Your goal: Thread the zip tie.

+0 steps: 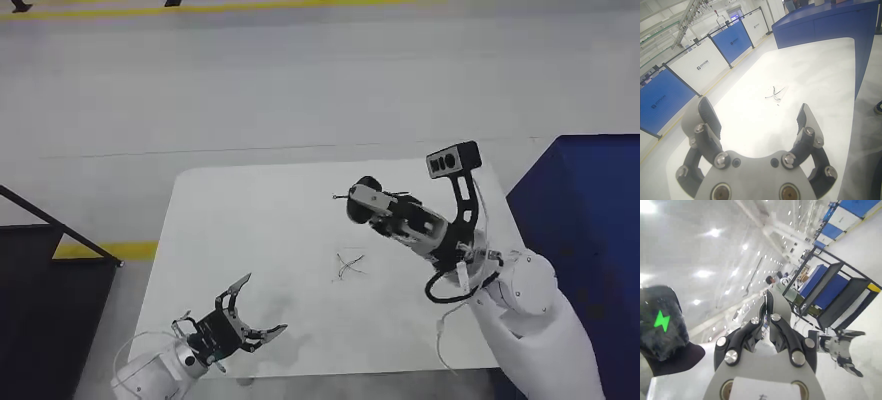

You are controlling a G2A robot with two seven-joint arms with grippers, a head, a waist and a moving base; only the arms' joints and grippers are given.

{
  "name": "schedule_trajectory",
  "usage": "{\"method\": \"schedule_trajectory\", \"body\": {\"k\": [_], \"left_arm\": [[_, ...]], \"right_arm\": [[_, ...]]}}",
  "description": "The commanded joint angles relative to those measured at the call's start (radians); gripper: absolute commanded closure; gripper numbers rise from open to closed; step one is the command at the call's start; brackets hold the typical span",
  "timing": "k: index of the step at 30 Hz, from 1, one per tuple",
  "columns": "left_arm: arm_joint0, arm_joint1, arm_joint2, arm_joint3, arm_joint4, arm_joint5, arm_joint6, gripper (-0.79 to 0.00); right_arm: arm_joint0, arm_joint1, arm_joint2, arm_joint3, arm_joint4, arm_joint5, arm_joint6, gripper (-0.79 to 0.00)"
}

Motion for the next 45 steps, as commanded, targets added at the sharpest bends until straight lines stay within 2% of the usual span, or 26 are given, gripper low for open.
{"method": "schedule_trajectory", "body": {"k": [1,4,8,21,22,24,26,29,33,37,39,45], "left_arm": [[0.0,0.0,0.0,0.0,0.0,0.0,0.0,-0.785],[0.0,0.0,0.0,0.0,0.0,0.0,0.0,-0.785],[0.0,0.0,0.0,0.0,0.0,0.0,0.0,-0.785],[0.0,-0.001,0.002,-0.006,-0.013,0.002,0.009,-0.785],[-0.003,-0.003,0.007,-0.035,-0.05,0.02,0.043,-0.785],[-0.019,-0.004,0.032,-0.105,0.049,0.098,0.013,-0.785],[-0.059,-0.009,0.13,-0.168,0.19,0.13,-0.036,-0.785],[-0.205,-0.029,0.305,-0.164,0.257,0.094,-0.143,-0.785],[-0.453,-0.08,0.527,-0.069,0.294,0.067,-0.328,-0.785],[-0.635,-0.138,0.646,0.058,0.167,0.079,-0.46,-0.785],[-0.669,-0.15,0.666,0.078,0.133,0.081,-0.475,-0.785],[-0.669,-0.15,0.666,0.078,0.133,0.081,-0.475,-0.785]], "right_arm": [[-0.047,0.009,0.087,0.117,0.028,-0.004,0.039,0.0],[-0.09,0.02,0.182,0.244,0.012,-0.024,0.065,0.0],[-0.122,0.024,0.228,0.318,0.033,-0.028,0.096,0.0],[-0.125,0.024,0.228,0.32,0.037,-0.026,0.099,0.0],[-0.125,0.024,0.228,0.32,0.037,-0.026,0.099,0.0],[-0.125,0.024,0.228,0.32,0.037,-0.026,0.099,0.0],[-0.125,0.024,0.228,0.32,0.037,-0.026,0.099,0.0],[-0.125,0.024,0.228,0.32,0.037,-0.026,0.099,0.0],[-0.125,0.024,0.228,0.32,0.037,-0.026,0.099,0.0],[-0.125,0.024,0.228,0.32,0.037,-0.026,0.099,0.0],[-0.125,0.024,0.228,0.32,0.037,-0.026,0.099,0.0],[-0.125,0.024,0.228,0.32,0.037,-0.026,0.099,0.0]]}}
